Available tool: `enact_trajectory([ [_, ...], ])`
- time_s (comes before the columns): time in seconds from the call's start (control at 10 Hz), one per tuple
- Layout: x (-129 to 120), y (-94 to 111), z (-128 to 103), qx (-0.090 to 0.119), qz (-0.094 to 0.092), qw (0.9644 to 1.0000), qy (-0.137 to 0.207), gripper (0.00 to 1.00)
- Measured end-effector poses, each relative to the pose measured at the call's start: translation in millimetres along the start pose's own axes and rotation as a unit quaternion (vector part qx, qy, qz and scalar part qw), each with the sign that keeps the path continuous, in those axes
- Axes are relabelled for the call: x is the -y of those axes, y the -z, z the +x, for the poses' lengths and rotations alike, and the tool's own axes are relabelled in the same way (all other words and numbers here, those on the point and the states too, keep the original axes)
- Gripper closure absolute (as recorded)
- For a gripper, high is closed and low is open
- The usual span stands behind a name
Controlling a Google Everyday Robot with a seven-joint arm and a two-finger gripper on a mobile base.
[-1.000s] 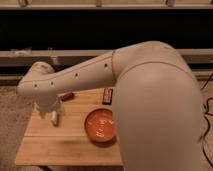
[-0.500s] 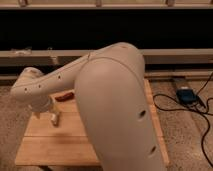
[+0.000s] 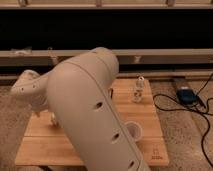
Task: Wipe the white sponge on the table
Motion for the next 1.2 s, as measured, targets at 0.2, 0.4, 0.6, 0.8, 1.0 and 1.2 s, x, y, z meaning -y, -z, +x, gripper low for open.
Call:
enact_trajectory([
  [0.2, 4.4, -19.8, -9.7, -0.009, 0.006, 0.9999, -0.005, 0.35],
  [0.4, 7.7, -30.7, -16.6, -0.019, 0.007, 0.9997, -0.013, 0.35],
  [0.6, 19.6, -41.7, -21.5, -0.028, 0.012, 0.9993, -0.023, 0.35],
  [0.8, 22.0, -44.4, -17.4, -0.036, 0.011, 0.9989, -0.027, 0.35],
  [1.0, 30.6, -39.7, -19.8, -0.032, 0.001, 0.9989, -0.035, 0.35],
  [1.2, 32.2, -31.7, -19.7, -0.021, -0.011, 0.9988, -0.043, 0.35],
])
